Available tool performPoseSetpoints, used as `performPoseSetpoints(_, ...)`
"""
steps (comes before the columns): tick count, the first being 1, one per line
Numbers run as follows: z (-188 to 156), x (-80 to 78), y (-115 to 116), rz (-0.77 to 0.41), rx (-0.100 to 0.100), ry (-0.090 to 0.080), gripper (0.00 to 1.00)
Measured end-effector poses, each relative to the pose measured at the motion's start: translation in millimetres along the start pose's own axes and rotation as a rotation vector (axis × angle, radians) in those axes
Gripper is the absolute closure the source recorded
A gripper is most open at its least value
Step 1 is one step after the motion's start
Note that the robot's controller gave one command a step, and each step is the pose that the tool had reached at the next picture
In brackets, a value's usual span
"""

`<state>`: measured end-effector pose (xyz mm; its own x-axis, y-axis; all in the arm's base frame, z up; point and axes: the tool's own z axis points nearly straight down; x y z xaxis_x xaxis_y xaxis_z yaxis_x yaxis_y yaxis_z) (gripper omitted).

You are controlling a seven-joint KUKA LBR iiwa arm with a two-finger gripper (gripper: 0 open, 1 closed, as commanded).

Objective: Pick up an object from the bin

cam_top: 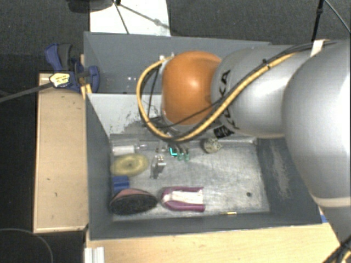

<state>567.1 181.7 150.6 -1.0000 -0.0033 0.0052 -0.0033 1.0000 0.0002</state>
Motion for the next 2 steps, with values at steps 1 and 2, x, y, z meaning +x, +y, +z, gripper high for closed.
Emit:
performPoseSetpoints(1, 82.8, -17.5, 52.7, -0.131, 0.003, -0.006, 0.00)
performPoseSetpoints(2, 48.8, -19.8, 46.2, 0.049, -0.003, -0.012, 0.00)
